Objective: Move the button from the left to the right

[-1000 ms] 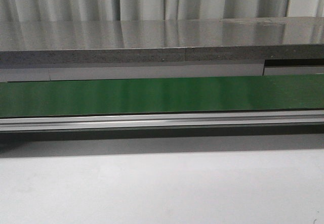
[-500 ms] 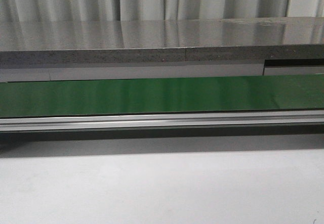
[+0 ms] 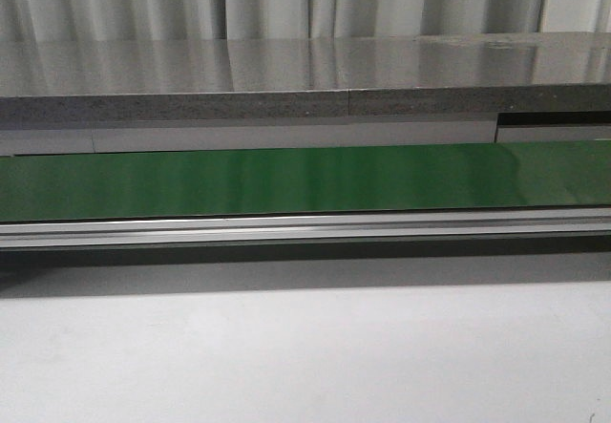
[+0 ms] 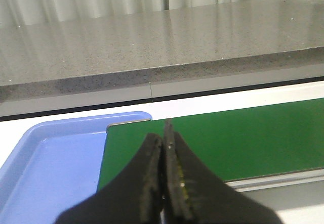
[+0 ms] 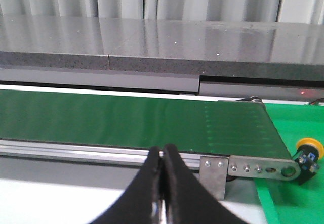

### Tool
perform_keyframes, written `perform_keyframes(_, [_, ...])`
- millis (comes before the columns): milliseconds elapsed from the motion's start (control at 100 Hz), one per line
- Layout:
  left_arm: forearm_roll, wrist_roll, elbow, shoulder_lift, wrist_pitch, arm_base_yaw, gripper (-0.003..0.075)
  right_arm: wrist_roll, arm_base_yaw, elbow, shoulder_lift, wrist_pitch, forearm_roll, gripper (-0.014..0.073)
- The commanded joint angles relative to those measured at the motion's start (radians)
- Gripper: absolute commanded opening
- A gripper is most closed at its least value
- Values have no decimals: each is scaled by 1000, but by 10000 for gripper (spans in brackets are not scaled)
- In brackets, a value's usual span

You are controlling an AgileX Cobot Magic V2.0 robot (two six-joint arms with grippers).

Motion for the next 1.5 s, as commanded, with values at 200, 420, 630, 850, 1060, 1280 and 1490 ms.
perform_keyframes(200, [-4,-2,-27,7,-84,-7,-19,0,3,-16,-15,-52,-7,-68])
perform_keyframes(420, [-4,-2,-27,7,-84,-7,-19,0,3,-16,-15,-52,-7,-68])
perform_keyframes(630, [-4,-2,-27,7,-84,-7,-19,0,3,-16,-15,-52,-7,-68])
perform_keyframes(850, [-4,-2,-27,7,-84,-7,-19,0,3,-16,-15,-52,-7,-68])
perform_keyframes(1060, [-4,-2,-27,7,-84,-7,-19,0,3,-16,-15,-52,-7,-68])
perform_keyframes(1280, [-4,-2,-27,7,-102,-7,-19,0,3,-16,-15,-52,-7,-68])
perform_keyframes(1490, [112,-105,6,-27,-117,-7,-19,0,3,-16,-15,-52,-7,-68])
